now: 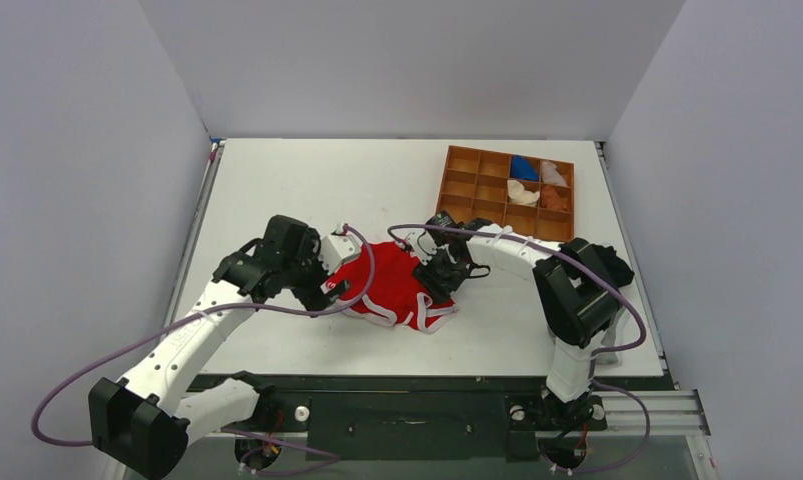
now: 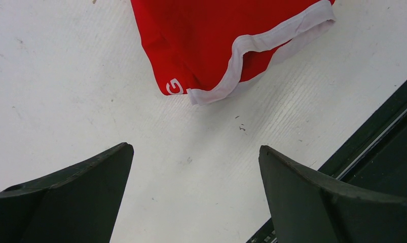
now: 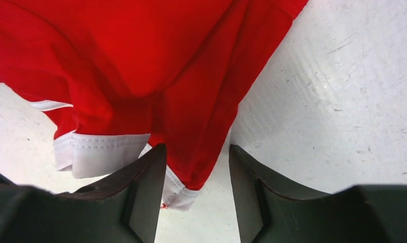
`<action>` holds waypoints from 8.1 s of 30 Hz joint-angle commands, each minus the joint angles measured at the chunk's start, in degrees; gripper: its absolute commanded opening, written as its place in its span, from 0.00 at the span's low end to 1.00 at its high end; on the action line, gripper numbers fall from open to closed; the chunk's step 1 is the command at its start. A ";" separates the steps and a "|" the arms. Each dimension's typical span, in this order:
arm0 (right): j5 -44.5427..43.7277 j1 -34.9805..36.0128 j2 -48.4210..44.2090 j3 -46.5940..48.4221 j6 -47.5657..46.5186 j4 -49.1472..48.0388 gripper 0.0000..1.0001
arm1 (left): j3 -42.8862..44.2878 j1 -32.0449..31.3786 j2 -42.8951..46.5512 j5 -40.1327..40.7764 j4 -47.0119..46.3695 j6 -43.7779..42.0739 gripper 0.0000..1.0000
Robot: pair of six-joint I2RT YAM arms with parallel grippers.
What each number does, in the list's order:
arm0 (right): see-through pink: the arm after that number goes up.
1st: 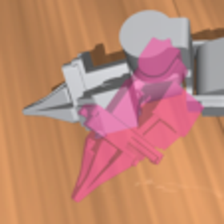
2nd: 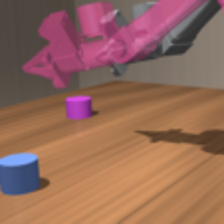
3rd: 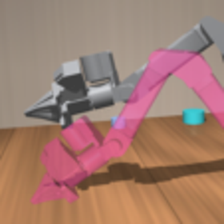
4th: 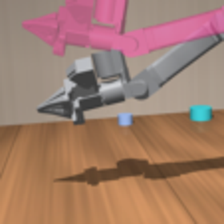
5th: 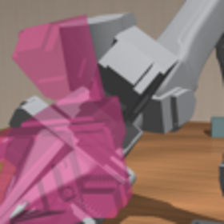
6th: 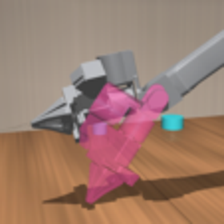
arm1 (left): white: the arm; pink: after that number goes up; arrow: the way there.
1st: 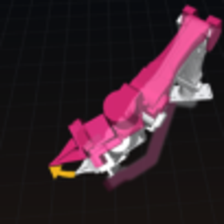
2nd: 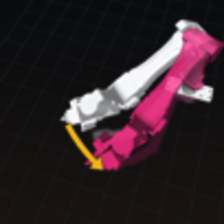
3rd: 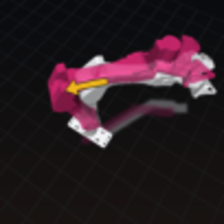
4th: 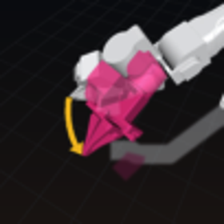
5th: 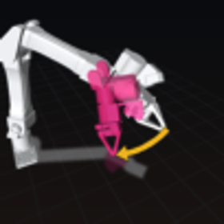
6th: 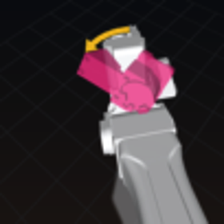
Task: Roll the underwear
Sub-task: Pick up the underwear from the center of the board, then place the underwear at the center of the board, then flatten out the underwear at the center of the board.
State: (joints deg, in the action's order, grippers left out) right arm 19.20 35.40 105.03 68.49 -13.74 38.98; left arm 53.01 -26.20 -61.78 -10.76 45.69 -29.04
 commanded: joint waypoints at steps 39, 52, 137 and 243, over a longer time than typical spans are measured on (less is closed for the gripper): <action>-4.62 10.80 -27.76 0.12 -15.80 20.70 0.00 | 2.05 24.77 -1.90 -13.09 -29.38 20.74 0.97; 4.66 -1.51 -29.76 -9.11 -14.99 16.49 0.42 | -3.51 8.94 -5.86 -17.44 -33.87 15.27 0.97; 32.17 -21.35 -28.88 1.63 2.02 -3.38 0.56 | 40.03 -7.29 -35.27 -24.86 -36.43 77.68 0.00; 3.09 -7.00 -23.01 27.76 -5.70 22.18 0.00 | 16.61 -1.62 -6.60 -22.37 -21.45 27.52 0.83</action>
State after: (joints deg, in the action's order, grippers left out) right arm 24.75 30.63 77.76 91.57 -25.41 64.25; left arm 71.20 -24.03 -68.49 -36.67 38.02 -0.54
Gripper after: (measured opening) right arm 0.022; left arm 0.740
